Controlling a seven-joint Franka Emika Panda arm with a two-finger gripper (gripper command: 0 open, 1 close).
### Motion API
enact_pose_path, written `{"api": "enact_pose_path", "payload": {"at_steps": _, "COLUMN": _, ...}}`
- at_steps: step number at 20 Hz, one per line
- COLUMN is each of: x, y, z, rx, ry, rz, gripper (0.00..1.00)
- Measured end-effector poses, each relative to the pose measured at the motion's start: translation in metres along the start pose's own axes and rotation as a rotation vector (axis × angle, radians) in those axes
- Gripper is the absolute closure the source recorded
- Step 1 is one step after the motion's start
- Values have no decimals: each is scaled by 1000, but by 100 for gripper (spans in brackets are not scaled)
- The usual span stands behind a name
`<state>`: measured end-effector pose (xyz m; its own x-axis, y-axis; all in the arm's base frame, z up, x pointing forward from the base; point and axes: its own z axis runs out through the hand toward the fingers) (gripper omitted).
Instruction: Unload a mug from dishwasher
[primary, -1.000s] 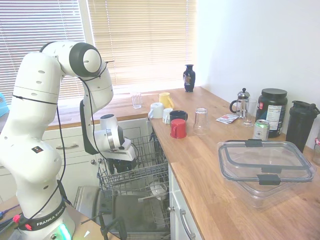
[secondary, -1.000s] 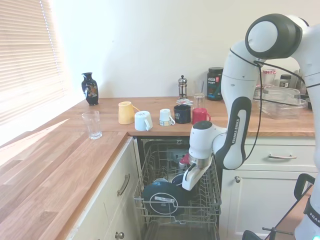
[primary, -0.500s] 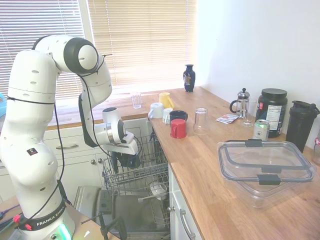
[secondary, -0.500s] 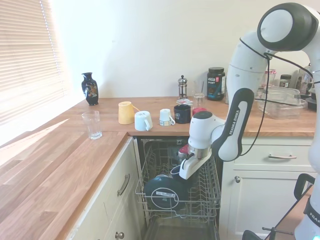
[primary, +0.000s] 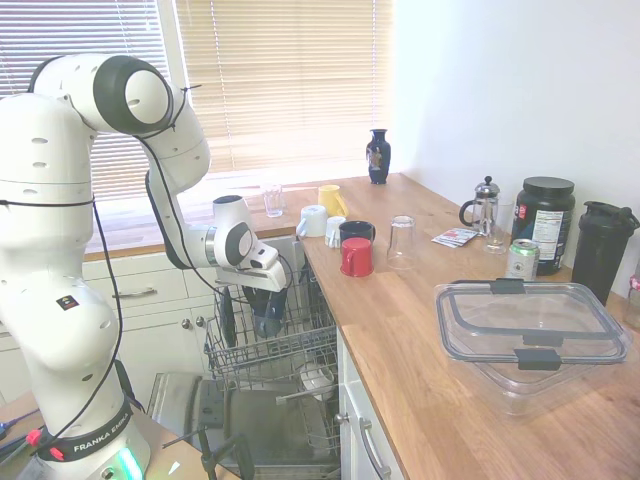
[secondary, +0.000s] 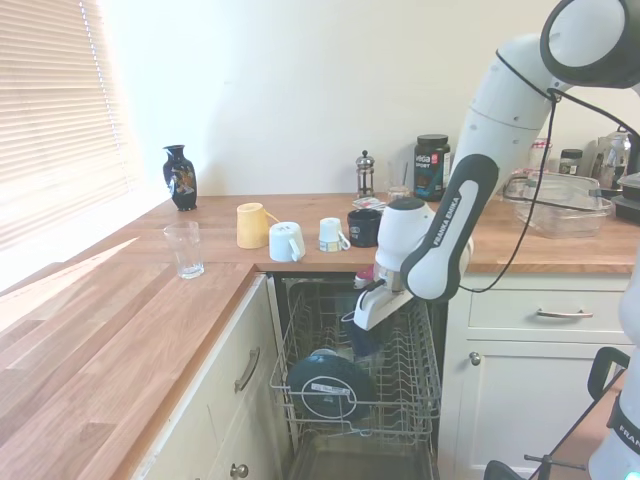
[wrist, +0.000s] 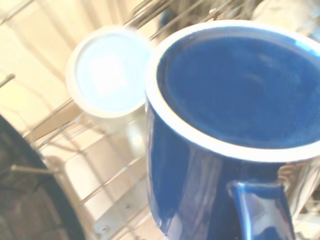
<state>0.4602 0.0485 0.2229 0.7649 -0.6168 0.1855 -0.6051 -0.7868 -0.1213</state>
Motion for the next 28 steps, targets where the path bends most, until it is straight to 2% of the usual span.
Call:
{"api": "enact_pose_path", "payload": {"at_steps": 8, "x": 8, "y": -6, "z": -33, "rx": 3, "ry": 19, "rz": 24, "gripper": 100}}
{"api": "enact_pose_path", "payload": {"at_steps": 17, "x": 32, "y": 25, "z": -102, "rx": 11, "ry": 65, "rz": 93, "gripper": 100}}
{"api": "enact_pose_path", "payload": {"at_steps": 28, "x": 52, "y": 40, "z": -158, "rx": 23, "ry": 84, "rz": 157, "gripper": 100}}
